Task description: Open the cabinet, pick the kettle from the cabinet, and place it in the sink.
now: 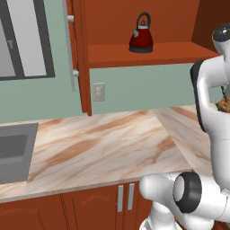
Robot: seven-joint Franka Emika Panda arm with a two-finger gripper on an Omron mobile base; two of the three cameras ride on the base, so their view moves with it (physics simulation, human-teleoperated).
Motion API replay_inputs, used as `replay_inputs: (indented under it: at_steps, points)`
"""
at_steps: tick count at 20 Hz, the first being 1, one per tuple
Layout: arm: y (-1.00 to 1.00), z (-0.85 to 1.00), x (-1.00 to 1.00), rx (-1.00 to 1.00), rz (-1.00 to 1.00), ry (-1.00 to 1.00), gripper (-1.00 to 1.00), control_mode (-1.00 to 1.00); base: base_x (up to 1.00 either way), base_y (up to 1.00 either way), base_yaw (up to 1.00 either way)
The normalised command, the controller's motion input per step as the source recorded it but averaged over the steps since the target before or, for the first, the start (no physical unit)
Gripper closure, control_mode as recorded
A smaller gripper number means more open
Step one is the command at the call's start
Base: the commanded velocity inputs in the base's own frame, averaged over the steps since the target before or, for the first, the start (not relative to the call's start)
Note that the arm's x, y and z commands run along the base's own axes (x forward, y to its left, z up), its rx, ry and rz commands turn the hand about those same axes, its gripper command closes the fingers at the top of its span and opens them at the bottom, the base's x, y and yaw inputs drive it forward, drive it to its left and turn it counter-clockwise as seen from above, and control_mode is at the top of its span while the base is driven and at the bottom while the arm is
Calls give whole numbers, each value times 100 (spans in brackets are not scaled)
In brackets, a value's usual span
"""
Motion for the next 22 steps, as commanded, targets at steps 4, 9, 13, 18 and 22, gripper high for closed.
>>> replay_inputs:
  at_steps: [4,9,13,18,22]
  points:
    - [54,10,-7,-14,48,4,-100,-100,0,0,0]
    - [51,17,-5,-14,46,11,-100,-100,0,0,0]
    - [45,21,-5,-12,38,18,-100,-100,0,0,0]
    - [46,22,-6,-23,34,6,-100,-100,0,0,0]
    - [34,15,0,-29,21,5,-100,-100,0,0,0]
